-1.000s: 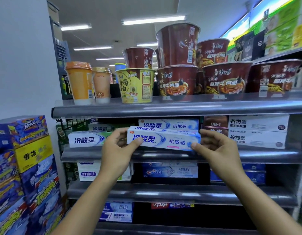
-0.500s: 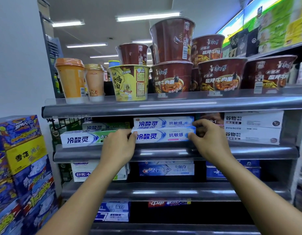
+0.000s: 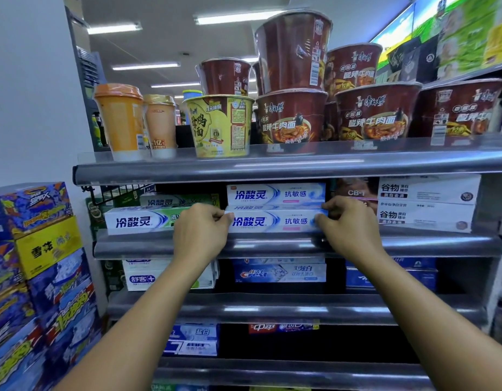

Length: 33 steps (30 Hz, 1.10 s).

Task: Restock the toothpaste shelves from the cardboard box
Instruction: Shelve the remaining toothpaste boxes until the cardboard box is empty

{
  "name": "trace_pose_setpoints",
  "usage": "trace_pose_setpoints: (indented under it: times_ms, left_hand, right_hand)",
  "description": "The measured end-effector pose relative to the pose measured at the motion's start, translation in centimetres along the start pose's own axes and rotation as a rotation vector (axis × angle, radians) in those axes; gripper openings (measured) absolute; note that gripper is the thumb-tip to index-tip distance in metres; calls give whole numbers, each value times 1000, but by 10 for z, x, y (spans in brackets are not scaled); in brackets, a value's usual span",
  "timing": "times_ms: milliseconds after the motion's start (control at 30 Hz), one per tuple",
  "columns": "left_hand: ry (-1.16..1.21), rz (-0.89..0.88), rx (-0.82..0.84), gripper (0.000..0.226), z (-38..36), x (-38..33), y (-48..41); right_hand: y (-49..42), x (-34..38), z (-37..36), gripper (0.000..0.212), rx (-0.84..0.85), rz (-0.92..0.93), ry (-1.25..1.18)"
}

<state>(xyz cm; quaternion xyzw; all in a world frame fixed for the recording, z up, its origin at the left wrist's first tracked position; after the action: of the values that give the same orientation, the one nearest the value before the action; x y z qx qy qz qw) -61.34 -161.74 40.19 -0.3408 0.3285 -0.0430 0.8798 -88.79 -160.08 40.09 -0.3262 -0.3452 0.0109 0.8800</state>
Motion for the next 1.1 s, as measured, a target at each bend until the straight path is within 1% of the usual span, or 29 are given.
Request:
trace_pose_setpoints:
  times_ms: [67, 133, 200, 233, 267, 333, 400, 433, 500, 600, 667, 733, 800, 900, 1000, 1033, 1067, 1100]
  left_hand:
    - [-1, -20, 19, 24, 0, 1, -1]
    - [11, -18, 25, 26, 2, 4, 0]
    - [27, -15, -28, 29, 7, 9, 6]
    - [45, -31, -79, 30, 11, 13, 13]
    - [72, -72, -139, 29, 16, 16, 22]
    - [112, -233, -259, 25, 19, 21, 45]
    - [120, -386, -313, 22, 11, 30, 76]
    - [125, -435, -305, 21, 5, 35, 91]
    - [142, -498, -220, 18, -18, 49, 125]
    - [160, -478, 30, 19, -59, 71, 182]
    - [166, -393, 259, 23, -95, 96, 232]
    - [178, -223, 501, 26, -130, 129, 292]
    - [163, -36, 697, 23, -161, 167, 351]
    - [87, 267, 913, 19, -210, 229, 449]
    - [-83, 546, 1103, 15, -259, 286, 546]
    - [-140, 651, 1163, 13, -278, 304, 579]
    - [-191, 725, 1214, 12, -296, 321, 608]
    - [-231, 758, 1265, 13, -314, 336, 632]
  right_hand:
    - [3, 3, 0, 22, 14, 15, 20]
    - [7, 4, 2, 29, 20, 16, 6]
    - [14, 4, 7, 37, -16, 24, -37]
    - [20, 3, 10, 38, -60, 53, -52]
    - [27, 3, 14, 36, -118, 100, -63]
    - [47, -1, 18, 26, -227, 209, -92]
    - [70, -10, 17, 21, -286, 260, -132]
    - [81, -15, 15, 22, -297, 271, -155]
    - [106, -36, 3, 21, -275, 272, -204]
    - [151, -81, -27, 14, -175, 182, -224]
    - [191, -122, -55, 12, -57, 50, -233]
    - [241, -170, -88, 8, 85, -85, -220]
    - [299, -222, -125, 9, 223, -280, -216]
    - [399, -298, -184, 5, 446, -581, -148]
    - [500, -356, -242, 1, 767, -891, -94]
    - [535, -374, -263, 8, 876, -972, -88]
    - [568, -390, -282, 16, 957, -1004, -80]
    - [596, -404, -299, 21, 1016, -1024, -66]
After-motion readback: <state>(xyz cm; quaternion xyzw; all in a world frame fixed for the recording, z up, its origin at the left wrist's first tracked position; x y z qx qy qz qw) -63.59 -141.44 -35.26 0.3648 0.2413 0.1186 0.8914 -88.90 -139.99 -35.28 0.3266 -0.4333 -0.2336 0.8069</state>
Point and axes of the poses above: each hand's wrist, its own y-axis away from the middle knuckle, its own z-axis out of the back of the hand, x = y × z, the point moved 2 cm from there along -y, towards the middle knuckle, and after that the axes turned 4 degrees about x, right-handed, at the moved point
